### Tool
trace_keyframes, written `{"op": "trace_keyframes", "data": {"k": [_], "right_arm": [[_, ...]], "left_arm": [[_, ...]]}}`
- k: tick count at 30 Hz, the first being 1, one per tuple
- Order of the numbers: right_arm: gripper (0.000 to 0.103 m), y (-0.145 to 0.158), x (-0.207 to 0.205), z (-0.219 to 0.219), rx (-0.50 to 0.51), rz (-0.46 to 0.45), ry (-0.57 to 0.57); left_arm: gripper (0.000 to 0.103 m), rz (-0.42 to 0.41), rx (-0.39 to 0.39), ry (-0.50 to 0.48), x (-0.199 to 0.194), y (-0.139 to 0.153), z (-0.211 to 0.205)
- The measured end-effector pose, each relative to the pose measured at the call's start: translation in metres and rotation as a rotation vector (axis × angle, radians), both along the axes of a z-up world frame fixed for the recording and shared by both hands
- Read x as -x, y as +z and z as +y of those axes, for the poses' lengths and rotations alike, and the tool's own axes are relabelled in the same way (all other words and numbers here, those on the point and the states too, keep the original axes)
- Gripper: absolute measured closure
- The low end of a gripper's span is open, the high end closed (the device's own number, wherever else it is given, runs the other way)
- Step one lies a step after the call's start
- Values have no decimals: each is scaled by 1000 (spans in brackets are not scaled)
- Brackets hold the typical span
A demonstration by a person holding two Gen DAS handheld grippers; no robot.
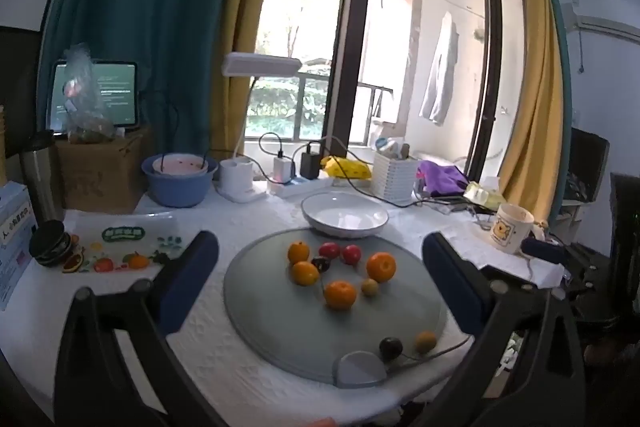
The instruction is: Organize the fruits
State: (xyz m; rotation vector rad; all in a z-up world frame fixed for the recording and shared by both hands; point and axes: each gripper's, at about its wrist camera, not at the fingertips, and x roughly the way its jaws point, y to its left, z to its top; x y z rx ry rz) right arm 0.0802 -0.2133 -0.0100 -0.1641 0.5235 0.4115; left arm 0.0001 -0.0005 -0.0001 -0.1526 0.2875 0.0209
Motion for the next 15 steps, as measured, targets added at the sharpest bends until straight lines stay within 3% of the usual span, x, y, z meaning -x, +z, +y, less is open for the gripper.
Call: {"op": "trace_keyframes", "data": {"k": [15], "right_arm": [[7, -1, 1, 0, 0, 1, 5]], "left_arm": [[0, -12, 1, -7, 2, 5, 0]]}}
